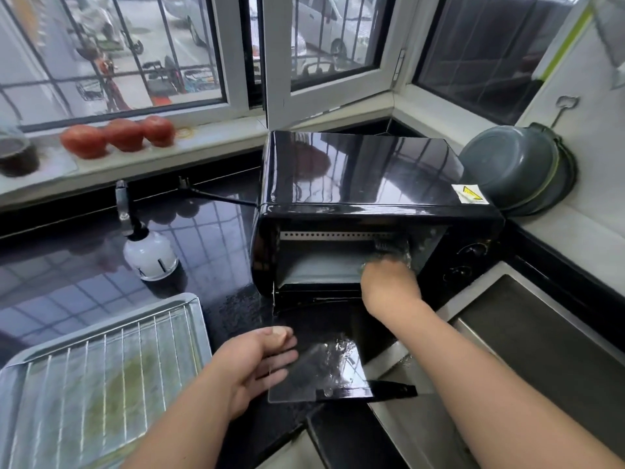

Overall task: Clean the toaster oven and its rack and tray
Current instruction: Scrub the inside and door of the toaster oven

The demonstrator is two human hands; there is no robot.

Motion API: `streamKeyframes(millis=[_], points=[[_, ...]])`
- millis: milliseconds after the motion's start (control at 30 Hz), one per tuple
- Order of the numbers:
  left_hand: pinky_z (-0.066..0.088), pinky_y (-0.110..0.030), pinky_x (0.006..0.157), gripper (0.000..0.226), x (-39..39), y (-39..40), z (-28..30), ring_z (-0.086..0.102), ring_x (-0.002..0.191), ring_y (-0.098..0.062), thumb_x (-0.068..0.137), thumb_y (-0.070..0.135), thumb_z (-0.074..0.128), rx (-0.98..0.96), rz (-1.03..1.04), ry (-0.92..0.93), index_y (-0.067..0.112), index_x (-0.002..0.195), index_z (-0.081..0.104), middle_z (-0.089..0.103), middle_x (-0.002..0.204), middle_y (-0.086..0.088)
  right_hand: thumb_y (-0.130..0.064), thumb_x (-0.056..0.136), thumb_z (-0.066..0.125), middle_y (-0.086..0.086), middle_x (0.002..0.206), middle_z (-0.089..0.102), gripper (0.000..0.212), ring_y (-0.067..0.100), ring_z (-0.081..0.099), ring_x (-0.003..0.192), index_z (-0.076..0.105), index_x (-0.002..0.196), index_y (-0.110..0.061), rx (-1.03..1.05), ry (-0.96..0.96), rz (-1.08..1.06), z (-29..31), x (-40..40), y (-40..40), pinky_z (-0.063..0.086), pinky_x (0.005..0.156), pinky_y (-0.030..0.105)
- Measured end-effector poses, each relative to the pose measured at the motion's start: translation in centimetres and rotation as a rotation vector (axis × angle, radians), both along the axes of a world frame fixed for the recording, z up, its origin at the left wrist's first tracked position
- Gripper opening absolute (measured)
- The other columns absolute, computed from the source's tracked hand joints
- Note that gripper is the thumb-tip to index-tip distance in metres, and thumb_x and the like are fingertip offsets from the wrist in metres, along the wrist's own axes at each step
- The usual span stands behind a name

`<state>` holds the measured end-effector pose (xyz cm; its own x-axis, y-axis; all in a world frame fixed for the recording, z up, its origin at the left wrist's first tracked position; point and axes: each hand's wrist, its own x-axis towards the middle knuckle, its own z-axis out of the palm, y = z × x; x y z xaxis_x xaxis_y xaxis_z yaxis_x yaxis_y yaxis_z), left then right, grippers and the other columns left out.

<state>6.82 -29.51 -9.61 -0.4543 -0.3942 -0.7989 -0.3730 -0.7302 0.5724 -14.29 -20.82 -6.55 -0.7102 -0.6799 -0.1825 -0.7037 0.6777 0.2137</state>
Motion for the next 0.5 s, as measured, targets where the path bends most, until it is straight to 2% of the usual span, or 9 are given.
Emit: streamKeyframes(millis=[133,267,433,500], points=[[0.054,-0.036,0.082,0.020,0.0,-0.1,0.1,0.072,0.103,-0.021,0.104,0.009,0.055,0.018,-0.004,0.014,0.012,0.113,0.073,0.080,0.103,-0.005,-0.005,0.088,0.052,0.013,0.111,0.066,0.031,0.028,0.064,0.100,0.061,0.117,-0.005,-0.063,0.002,0.056,-0.6,0.8,2.3,0.051,0.076,0.032],[0.053,-0.035,0.079,0.019,-0.1,-0.1,0.1,0.073,0.103,-0.022,0.103,0.010,0.056,0.016,-0.015,0.002,0.012,0.112,0.073,0.080,0.103,-0.005,-0.006,0.090,0.049,0.014,0.123,0.061,0.033,0.032,0.057,0.115,0.061,0.120,-0.008,-0.180,-0.100,-0.108,-0.7,-1.8,0.1,0.048,0.087,0.035],[0.053,-0.036,0.079,0.020,0.1,-0.4,0.1,0.073,0.103,-0.022,0.103,0.009,0.056,0.046,-0.029,0.006,0.012,0.114,0.073,0.080,0.105,-0.005,-0.010,0.090,0.052,0.012,0.135,0.054,0.037,0.030,0.055,0.120,0.058,0.126,-0.006,-0.221,-0.094,0.084,-1.2,2.0,0.4,0.048,0.090,0.035],[0.052,-0.035,0.080,0.020,0.0,-0.5,0.1,0.073,0.103,-0.021,0.103,0.009,0.055,0.046,-0.029,0.009,0.012,0.114,0.073,0.080,0.105,-0.005,-0.009,0.089,0.052,0.013,0.128,0.060,0.033,0.031,0.060,0.114,0.061,0.121,-0.008,-0.208,-0.059,0.029,-1.0,1.2,0.1,0.051,0.086,0.036]])
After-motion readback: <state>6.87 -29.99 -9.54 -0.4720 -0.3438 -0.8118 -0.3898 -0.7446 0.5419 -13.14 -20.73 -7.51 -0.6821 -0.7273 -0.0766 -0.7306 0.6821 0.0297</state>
